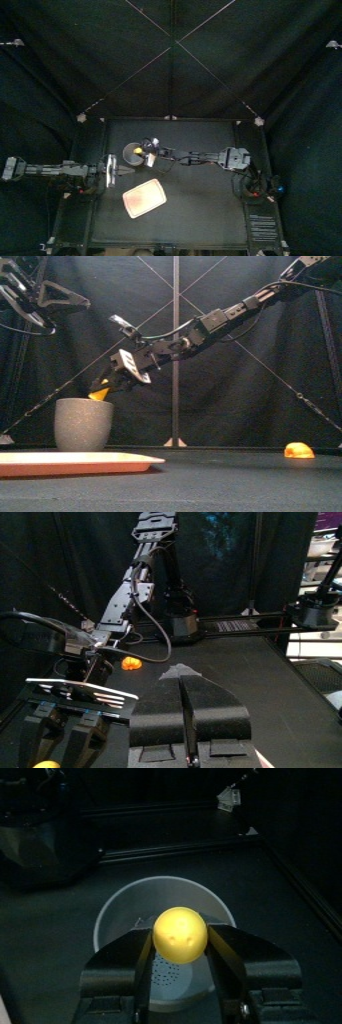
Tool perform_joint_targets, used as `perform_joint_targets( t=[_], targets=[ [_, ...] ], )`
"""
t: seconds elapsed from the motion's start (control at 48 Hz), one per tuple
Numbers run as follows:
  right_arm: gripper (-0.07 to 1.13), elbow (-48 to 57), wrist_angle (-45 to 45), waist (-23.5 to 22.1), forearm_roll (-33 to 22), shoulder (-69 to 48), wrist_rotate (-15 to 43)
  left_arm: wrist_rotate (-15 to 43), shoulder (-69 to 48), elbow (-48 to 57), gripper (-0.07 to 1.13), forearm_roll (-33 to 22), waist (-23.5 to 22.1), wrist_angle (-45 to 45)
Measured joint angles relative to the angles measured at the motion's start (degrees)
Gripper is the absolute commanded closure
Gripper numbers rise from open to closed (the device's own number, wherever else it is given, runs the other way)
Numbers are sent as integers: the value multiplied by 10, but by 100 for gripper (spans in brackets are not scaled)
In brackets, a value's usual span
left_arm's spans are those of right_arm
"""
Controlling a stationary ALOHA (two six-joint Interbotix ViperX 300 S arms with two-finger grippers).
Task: Pick the yellow can then place it in the grey bowl
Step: Drop yellow can in the grey bowl and return to neutral
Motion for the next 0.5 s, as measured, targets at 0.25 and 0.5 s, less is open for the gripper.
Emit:
perform_joint_targets(
  t=[0.25, 0.5],
  targets=[
    [6, -17, 9, 3, 15, 11, 0, 0, -1, 0, 106, 0, 1, 0],
    [6, 1, -5, 3, 20, 9, -4, 1, 0, 0, 106, 0, 1, 0]
  ],
)
